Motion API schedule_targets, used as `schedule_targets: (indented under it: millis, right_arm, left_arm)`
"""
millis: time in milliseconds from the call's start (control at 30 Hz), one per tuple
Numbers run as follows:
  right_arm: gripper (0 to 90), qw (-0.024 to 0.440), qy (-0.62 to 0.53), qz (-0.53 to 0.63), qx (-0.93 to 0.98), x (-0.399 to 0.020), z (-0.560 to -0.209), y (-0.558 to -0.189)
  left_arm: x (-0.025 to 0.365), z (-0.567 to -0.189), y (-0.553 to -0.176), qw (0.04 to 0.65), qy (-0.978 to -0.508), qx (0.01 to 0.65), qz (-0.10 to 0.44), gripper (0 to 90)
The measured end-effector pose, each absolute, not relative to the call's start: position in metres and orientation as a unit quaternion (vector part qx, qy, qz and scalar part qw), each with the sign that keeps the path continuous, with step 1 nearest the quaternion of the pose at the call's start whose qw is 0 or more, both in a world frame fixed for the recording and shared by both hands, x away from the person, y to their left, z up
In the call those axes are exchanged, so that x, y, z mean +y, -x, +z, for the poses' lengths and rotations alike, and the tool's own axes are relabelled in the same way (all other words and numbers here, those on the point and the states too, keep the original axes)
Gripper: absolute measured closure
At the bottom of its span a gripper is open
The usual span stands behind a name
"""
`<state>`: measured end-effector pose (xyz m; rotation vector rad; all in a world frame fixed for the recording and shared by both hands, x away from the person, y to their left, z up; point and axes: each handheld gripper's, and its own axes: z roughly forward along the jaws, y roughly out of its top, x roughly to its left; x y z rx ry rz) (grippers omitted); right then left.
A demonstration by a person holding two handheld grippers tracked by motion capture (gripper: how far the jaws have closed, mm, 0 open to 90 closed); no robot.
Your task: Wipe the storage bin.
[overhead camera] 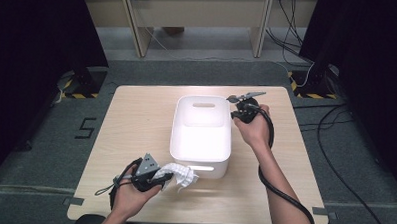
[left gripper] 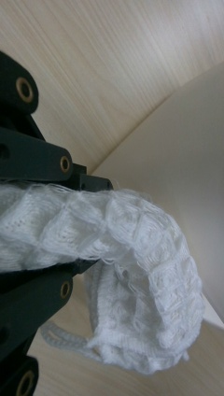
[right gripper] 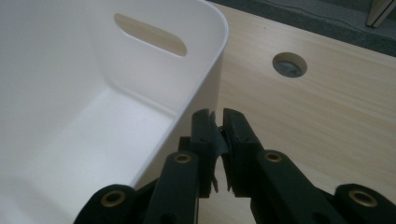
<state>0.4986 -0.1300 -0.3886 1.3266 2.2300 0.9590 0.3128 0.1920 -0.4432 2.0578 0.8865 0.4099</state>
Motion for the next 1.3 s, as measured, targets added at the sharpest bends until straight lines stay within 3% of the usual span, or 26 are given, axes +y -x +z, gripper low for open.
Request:
schedule_targets:
  millis: [600, 1300]
  right_arm:
    - [76.1, 0.185, -0.482, 0.328, 0.791, -0.154, -0.419, -0.475]
    - [74.1, 0.187, -0.486, 0.332, 0.787, -0.160, -0.422, -0.468]
  left_arm:
    - [0.149, -0.433, -0.303, 0.465, -0.823, 0.305, 0.119, 72.6]
    - [0.113, -0.425, -0.313, 0.478, -0.813, 0.313, 0.113, 72.7]
